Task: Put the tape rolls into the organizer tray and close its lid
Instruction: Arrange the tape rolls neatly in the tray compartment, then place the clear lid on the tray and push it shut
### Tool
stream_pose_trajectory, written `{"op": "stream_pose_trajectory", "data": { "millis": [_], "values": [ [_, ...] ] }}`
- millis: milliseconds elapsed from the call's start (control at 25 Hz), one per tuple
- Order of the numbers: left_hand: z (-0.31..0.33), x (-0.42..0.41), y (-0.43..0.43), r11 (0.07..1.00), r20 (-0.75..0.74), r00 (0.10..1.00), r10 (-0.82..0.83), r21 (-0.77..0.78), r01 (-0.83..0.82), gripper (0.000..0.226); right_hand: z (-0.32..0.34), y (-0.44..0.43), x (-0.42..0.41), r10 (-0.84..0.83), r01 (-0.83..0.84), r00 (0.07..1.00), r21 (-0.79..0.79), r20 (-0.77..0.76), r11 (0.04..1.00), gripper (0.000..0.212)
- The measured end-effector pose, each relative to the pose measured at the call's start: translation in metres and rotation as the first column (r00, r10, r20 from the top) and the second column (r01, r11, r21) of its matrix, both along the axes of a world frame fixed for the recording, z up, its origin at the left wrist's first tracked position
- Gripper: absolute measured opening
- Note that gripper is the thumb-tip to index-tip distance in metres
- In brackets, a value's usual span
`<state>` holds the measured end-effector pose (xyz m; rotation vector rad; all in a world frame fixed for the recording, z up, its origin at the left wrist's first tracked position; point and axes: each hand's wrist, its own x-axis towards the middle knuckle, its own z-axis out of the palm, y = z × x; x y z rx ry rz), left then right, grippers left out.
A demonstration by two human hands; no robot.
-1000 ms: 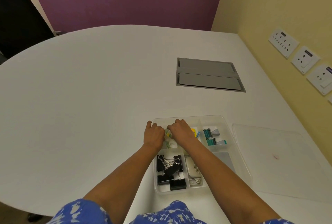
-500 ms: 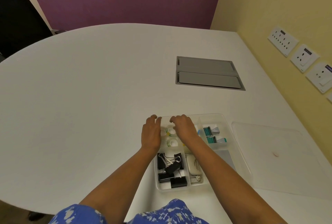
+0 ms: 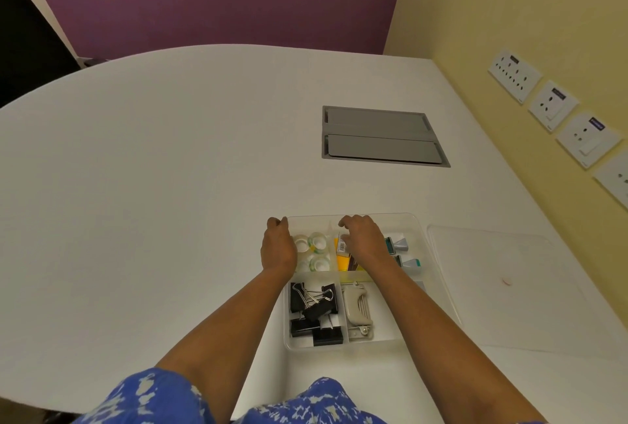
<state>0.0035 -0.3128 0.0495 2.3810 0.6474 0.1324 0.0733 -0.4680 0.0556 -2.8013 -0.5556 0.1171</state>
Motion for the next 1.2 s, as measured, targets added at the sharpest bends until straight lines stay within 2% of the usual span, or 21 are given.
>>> {"op": "stream_pose_trajectory", "data": {
  "millis": [240,440,600,760,1000,1200],
  "values": [
    [0.001,0.0,0.003,0.999,-0.042,0.998,-0.04,0.028,0.041,0.045,0.003,-0.003,-0.003,-0.06,0.06,0.998,0.01,-0.014,0.998,0.031],
    [0.008,-0.003,0.004,0.966,-0.071,0.99,-0.124,0.22,0.137,0.044,0.011,-0.011,-0.008,-0.111,0.11,0.994,0.017,0.004,0.994,0.033],
    [0.016,-0.002,-0.011,0.94,-0.029,0.984,-0.175,0.292,0.176,0.041,0.016,-0.03,-0.008,-0.167,0.164,0.985,0.063,0.044,0.984,0.031],
    [0.023,0.005,-0.049,0.942,0.026,0.979,-0.203,0.278,0.188,0.036,0.02,-0.067,-0.005,-0.214,0.206,0.973,0.086,0.088,0.975,0.03],
    [0.032,0.037,-0.152,0.963,0.121,0.971,-0.207,0.199,0.18,0.031,0.018,-0.168,0.012,-0.3,0.274,0.938,0.161,0.173,0.948,0.028],
    [0.03,0.057,-0.259,0.984,0.146,0.974,-0.175,0.062,0.167,0.033,0.007,-0.273,0.03,-0.313,0.304,0.943,0.092,0.114,0.948,0.03]
  ]
}}
